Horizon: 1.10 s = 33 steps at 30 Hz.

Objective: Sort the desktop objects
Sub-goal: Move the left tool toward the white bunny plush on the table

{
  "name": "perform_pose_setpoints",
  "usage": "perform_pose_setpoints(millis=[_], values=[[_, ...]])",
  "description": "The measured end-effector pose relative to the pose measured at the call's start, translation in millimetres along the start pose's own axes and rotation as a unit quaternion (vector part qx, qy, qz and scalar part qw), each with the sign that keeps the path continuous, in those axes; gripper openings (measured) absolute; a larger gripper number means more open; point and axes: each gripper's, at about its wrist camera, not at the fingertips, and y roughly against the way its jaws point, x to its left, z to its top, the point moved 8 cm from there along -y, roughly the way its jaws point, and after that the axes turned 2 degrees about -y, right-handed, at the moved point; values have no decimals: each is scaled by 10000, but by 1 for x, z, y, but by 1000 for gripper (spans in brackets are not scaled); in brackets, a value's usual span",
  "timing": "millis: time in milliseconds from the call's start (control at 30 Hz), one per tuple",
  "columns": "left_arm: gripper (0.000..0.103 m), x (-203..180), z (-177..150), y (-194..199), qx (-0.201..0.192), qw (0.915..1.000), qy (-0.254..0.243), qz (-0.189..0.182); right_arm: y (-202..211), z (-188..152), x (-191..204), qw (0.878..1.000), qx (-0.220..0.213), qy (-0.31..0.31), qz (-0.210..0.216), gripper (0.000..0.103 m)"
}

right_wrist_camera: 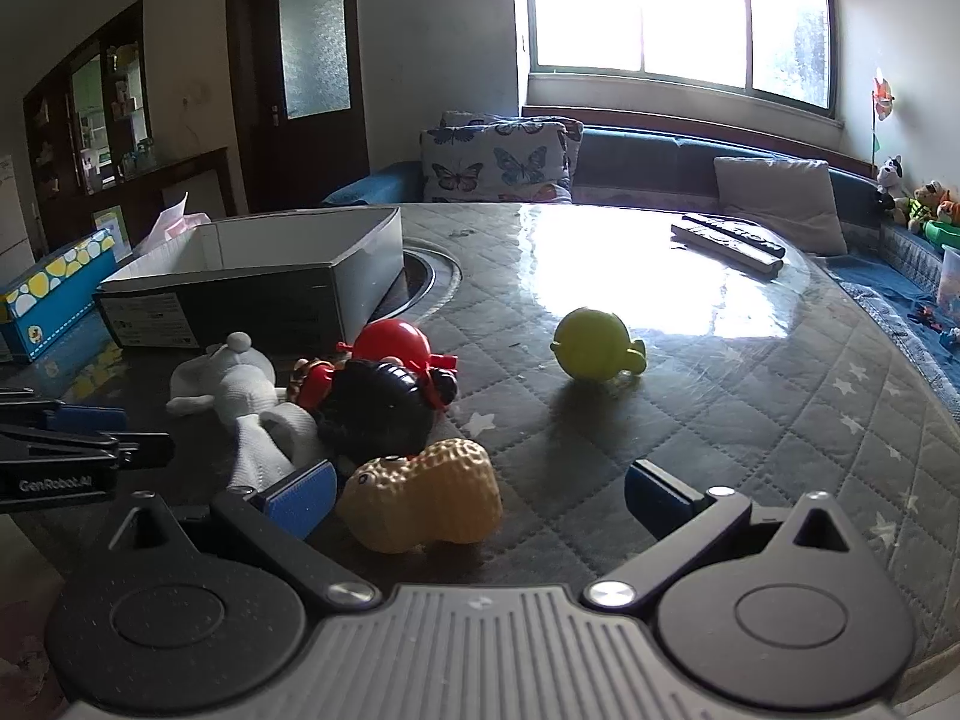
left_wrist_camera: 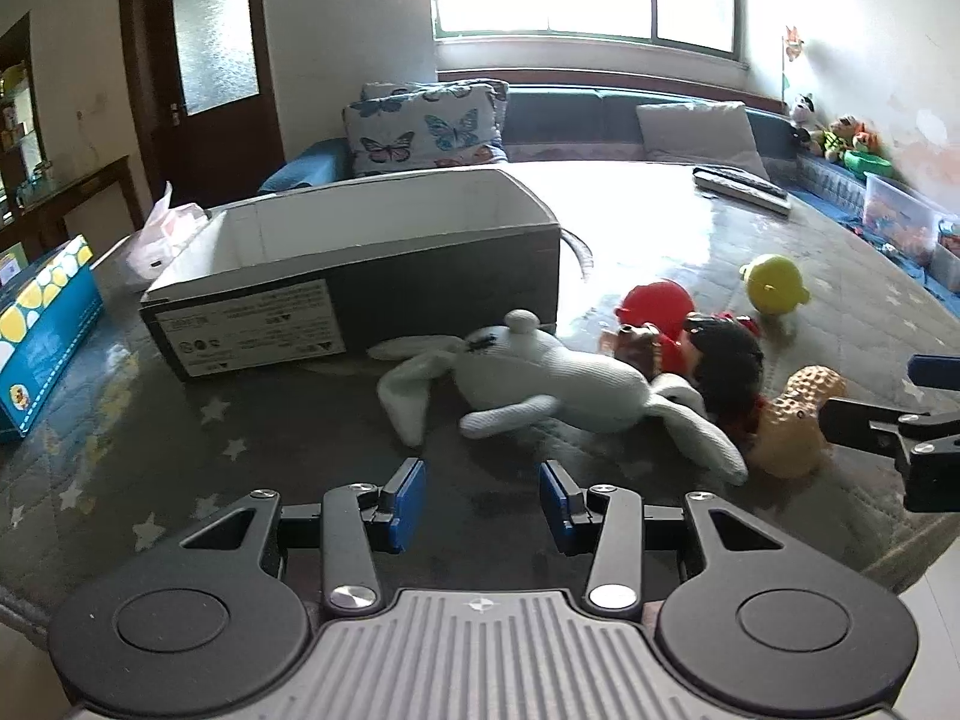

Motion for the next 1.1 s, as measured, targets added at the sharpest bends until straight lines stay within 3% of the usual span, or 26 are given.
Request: perform_pose_setpoints(millis=[167,533,1100], values=[[45,-6,-4,-1,92,9999,-2,66,1,-3,2,10000,44,-15,43,103],[44,-9,-9,-4,357,9992,71,-172,2,-9,7,9998,139,-38,142,103],[44,-3,-13,-11,541,9984,118,-111,-1,-10,19,9992,187,99,339,103]])
